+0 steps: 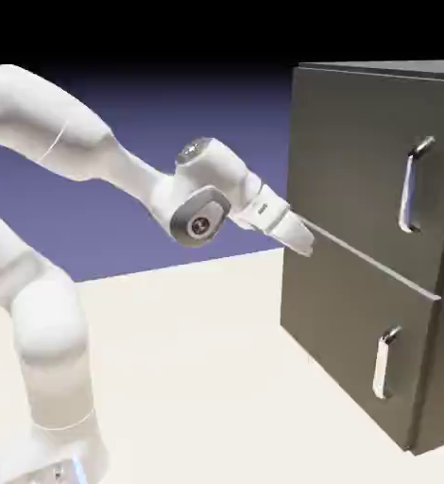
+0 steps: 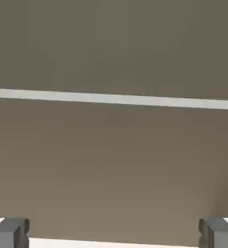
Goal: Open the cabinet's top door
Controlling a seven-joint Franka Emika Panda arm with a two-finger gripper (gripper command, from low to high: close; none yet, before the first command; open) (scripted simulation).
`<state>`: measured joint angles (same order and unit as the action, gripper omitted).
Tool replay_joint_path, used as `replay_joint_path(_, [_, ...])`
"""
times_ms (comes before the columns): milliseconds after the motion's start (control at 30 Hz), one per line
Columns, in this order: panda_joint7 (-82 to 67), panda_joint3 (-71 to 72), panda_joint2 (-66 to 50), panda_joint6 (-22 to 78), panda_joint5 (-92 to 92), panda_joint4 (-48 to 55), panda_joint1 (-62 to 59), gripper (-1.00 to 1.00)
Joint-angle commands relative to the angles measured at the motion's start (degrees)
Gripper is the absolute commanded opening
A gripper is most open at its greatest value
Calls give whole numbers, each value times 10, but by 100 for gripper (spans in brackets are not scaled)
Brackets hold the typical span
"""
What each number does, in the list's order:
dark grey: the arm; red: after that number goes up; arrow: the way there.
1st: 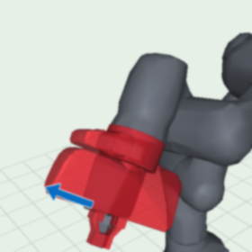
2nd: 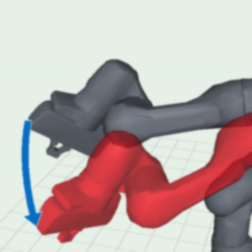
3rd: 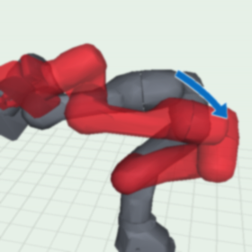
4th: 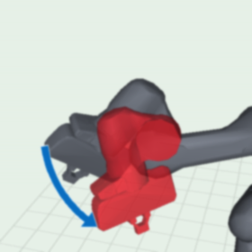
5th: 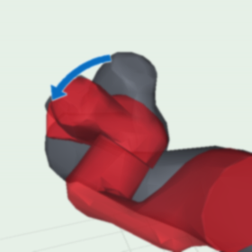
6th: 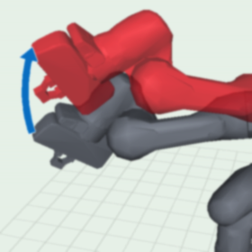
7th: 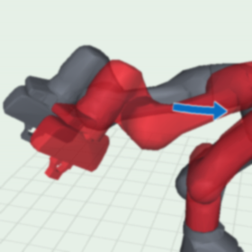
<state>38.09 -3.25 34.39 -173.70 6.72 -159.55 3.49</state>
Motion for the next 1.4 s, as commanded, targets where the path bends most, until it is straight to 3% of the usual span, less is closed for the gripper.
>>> replay_joint_path(0, [-16, -12, 6, 1, 25, 5, 10, 0])
replay_joint_path(1367, [-680, -506, 269, 48, 1047, 226, 437, 0])
